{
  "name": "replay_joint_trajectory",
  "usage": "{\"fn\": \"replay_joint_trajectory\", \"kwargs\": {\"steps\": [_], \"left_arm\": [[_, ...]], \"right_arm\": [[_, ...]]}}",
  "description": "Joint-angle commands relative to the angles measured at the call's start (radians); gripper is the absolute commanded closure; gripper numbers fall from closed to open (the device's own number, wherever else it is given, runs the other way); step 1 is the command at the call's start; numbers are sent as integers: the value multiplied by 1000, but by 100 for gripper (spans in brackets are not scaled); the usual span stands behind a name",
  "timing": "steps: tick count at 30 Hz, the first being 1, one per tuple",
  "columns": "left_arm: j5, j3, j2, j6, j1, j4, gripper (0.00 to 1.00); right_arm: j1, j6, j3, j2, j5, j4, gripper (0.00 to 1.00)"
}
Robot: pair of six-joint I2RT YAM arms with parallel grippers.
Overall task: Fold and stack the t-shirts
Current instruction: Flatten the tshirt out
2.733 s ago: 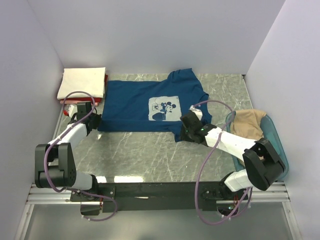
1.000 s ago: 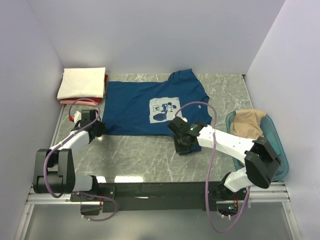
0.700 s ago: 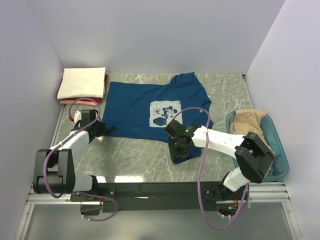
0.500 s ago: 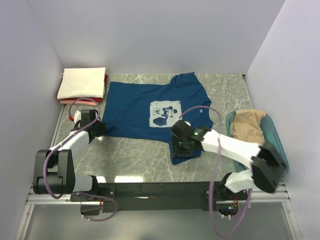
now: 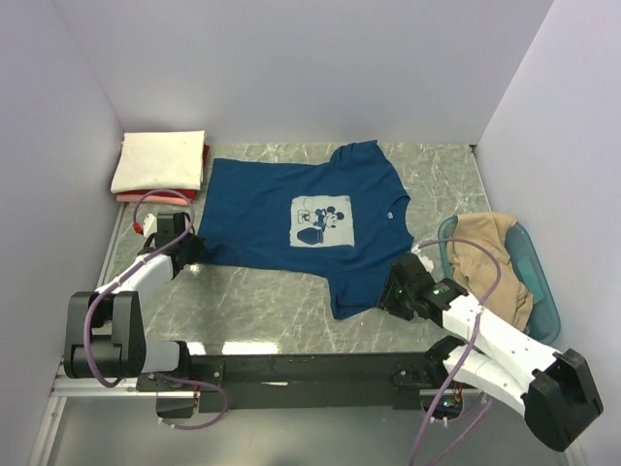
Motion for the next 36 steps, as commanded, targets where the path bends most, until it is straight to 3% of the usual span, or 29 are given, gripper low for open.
{"fn": "replay_joint_trajectory", "kwargs": {"steps": [1, 8, 14, 20, 36], "left_arm": [[15, 5, -24, 16, -3, 35, 100], [25, 12, -17, 19, -3, 32, 100], [20, 14, -32, 23, -1, 25, 100], [25, 8, -37, 22, -3, 29, 100], [28, 9, -38, 22, -1, 34, 100]], "right_arm": [[-36, 0, 6, -26, 69, 120, 49], [-77, -25, -1, 75, 98, 254, 49], [-80, -43, 65, 111, 112, 164, 55], [-80, -34, 31, 8, 104, 61, 53], [-82, -17, 16, 71, 47, 182, 57]]}}
